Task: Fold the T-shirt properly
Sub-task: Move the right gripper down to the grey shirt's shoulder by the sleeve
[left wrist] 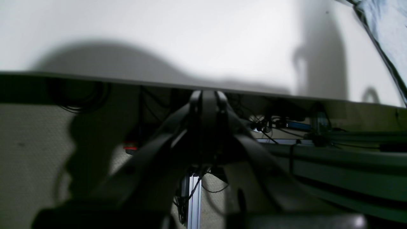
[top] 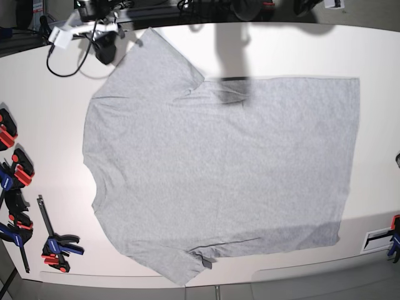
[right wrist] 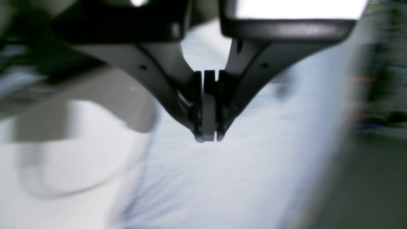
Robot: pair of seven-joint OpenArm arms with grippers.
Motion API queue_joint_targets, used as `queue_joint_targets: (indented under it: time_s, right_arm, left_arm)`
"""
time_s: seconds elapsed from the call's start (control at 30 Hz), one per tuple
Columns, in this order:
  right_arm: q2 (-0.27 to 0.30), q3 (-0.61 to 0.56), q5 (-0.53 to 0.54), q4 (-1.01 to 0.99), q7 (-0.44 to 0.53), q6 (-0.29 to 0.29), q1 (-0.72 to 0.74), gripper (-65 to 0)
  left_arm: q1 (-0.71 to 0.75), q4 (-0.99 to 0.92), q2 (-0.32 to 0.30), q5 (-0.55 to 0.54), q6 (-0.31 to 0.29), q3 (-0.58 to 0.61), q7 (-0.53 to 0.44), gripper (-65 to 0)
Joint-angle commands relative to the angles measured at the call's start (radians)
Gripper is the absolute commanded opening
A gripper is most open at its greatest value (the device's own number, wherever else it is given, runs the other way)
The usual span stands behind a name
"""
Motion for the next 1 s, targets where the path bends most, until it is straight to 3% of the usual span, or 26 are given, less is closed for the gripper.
queue_joint_targets:
  time_s: [0.0,0.1,0.17,0.33,0.53,0.63,0.73,0.83,0.87,0.97]
  right_arm:
    - [-0.016,0.019,0.039,0.021,-0.012,0.08,0.005,-65.0]
    - [-0.057,0.064,0.135,0.021,-0.107,0.246,0.042,-65.0]
    - [-0.066,0.103,0.174,0.021,-0.135,0.291,0.058,-65.0]
    - [-0.066,0.242,0.187,0.018,-0.157,0.301,0.088,-65.0]
    - [-0.065,0.41,0.194,-0.096,-0.211,0.301,0.182,-65.0]
    - [-0.063,0.432,0.272,-0.193,-0.278,0.311,0.213,-65.0]
    - [-0.064,0.42,0.32,-0.267,-0.321,0.359,0.212,-65.0]
    - [-0.095,0.418,0.245,-0.29,-0.324,0.357,0.211,-65.0]
    - [-0.107,0.418,0.222,-0.289,-0.324,0.358,0.211,-63.8]
    - [-0.139,0.418,0.208,-0.289,-0.32,0.358,0.212,-51.2]
  left_arm:
    - [0.017,0.013,-0.004,-0.008,-0.008,-0.005,-0.026,-65.0]
    - [0.018,0.013,-0.003,-0.008,-0.008,-0.005,-0.025,-60.4]
    - [0.018,0.013,-0.003,-0.008,-0.007,-0.005,-0.026,-56.3]
    - [0.017,0.013,-0.004,-0.008,-0.008,-0.005,-0.026,-49.8]
    - [0.017,0.013,-0.004,-0.008,-0.007,-0.005,-0.049,-48.4]
    - [0.017,0.013,-0.004,-0.008,-0.008,-0.005,-0.048,-48.4]
    - [0.017,0.013,-0.004,-0.008,-0.007,-0.005,-0.048,-48.4]
    - [0.017,0.013,-0.004,-0.008,-0.008,-0.005,-0.048,-48.4]
    - [0.017,0.013,-0.004,-0.008,-0.008,-0.005,-0.048,-48.4]
    - [0.017,0.013,-0.003,-0.008,-0.007,-0.005,-0.048,-48.4]
